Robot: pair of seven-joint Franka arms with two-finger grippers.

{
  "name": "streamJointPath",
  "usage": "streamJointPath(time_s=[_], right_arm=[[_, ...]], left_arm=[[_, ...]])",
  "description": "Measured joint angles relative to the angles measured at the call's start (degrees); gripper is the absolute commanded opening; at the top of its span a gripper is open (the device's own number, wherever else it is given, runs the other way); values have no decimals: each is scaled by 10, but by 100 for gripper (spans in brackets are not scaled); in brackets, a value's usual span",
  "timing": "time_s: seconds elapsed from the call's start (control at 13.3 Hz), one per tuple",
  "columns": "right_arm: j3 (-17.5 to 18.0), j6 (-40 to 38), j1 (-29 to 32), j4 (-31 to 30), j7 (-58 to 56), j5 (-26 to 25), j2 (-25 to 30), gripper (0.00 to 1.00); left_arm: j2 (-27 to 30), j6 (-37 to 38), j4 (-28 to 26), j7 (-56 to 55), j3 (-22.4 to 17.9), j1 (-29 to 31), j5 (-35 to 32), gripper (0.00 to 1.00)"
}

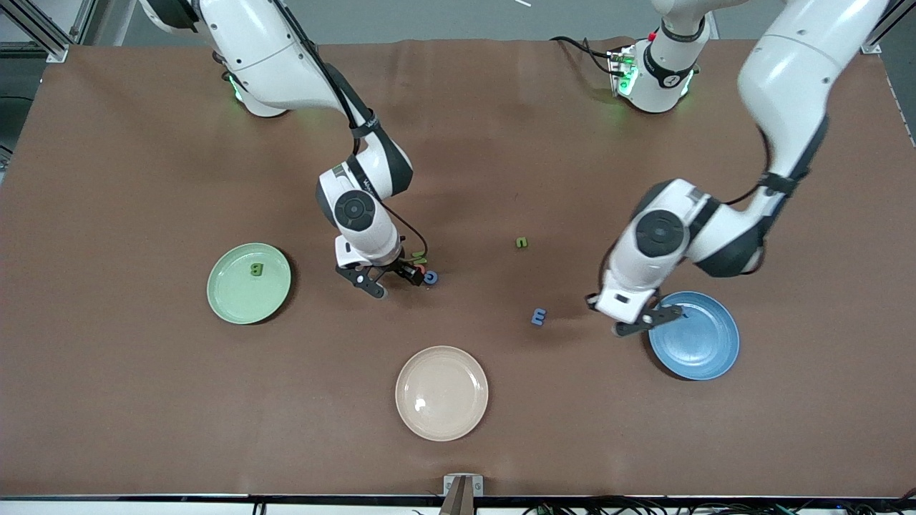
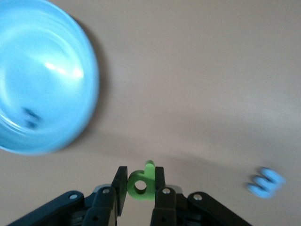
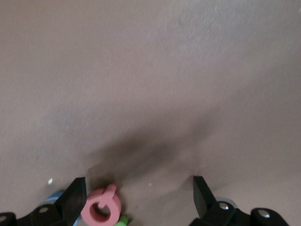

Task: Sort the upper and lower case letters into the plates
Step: 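Place the d in the blue plate while the right gripper reaches the a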

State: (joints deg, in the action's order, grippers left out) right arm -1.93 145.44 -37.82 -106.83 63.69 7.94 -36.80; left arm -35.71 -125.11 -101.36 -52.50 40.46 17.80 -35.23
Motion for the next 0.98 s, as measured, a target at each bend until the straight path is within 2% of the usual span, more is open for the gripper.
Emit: streamJointPath(time_s=[0.23,0.53,0.68,0.75,0.83,0.9,0.98], right_arm=[[-1,0,-16,0,23,-2,0,100],[-3,0,-25,6,36,-3,-4,100],[-4,-1,-25,20,38,-3,-14,100],[-4,-1,-25,28,44,-3,-20,100],[-4,-3,-26,36,48,-5,-25,100],[-4,-8,-27,40,51,-8,-27,99],[-4,-11,-27,43,54,-10,-28,99]], left_arm=[[2,14,-1,109,7,78,0,0],[-18,11,-7,216,5,148,0,2],[-39,-11,-7,253,2,167,0,7],[-47,-23,-6,262,-5,169,0,18],[-52,-34,-6,268,-11,169,0,38],[-56,-42,-6,274,-15,168,0,64],[-58,-45,-6,279,-19,168,0,86]])
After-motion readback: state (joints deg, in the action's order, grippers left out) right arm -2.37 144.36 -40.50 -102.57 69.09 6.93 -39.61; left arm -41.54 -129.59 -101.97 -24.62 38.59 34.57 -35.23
